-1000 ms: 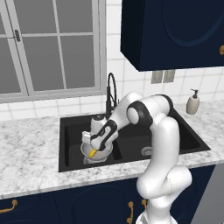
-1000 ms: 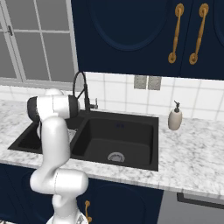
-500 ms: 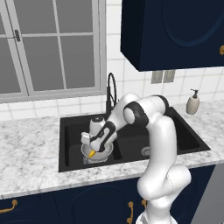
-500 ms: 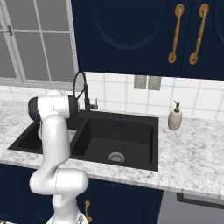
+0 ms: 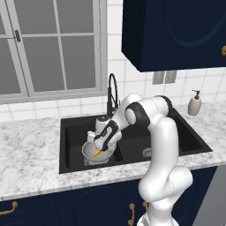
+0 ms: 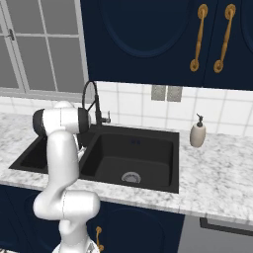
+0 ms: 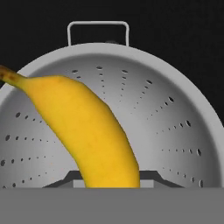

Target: Put the colander in the sink, put the banana in the colander, and turn on the sink faucet and pour water over the colander.

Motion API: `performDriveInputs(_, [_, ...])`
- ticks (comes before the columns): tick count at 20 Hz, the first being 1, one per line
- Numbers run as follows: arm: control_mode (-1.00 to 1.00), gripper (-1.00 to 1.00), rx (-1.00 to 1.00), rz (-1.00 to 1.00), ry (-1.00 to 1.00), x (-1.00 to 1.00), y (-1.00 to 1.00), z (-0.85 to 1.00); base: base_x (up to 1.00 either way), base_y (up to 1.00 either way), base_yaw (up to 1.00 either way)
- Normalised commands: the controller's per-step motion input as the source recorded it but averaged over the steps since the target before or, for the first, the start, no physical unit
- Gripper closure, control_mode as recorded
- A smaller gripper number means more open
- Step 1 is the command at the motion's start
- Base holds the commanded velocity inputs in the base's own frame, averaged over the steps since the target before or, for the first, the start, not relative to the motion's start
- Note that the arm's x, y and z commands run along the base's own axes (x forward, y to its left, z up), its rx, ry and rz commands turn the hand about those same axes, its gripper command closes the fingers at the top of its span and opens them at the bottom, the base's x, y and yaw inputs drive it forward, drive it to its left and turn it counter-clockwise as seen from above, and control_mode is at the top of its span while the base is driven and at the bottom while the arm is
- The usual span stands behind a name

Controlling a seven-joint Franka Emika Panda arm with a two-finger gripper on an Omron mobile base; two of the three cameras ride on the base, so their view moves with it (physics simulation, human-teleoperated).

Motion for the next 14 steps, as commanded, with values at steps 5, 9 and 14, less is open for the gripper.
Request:
performDriveInputs(5, [-1.00,1.00,0.00,0.00,0.00,0.01,-0.03,-0.08,0.00,0.00,0.00])
performDriveInputs(9, [-1.00,1.00,0.00,0.00,0.00,0.00,0.00,-0.09,0.00,0.00,0.00])
performDriveInputs(14, [-1.00,-1.00,0.00,0.00,0.00,0.00,0.00,0.00,0.00,0.00,0.00])
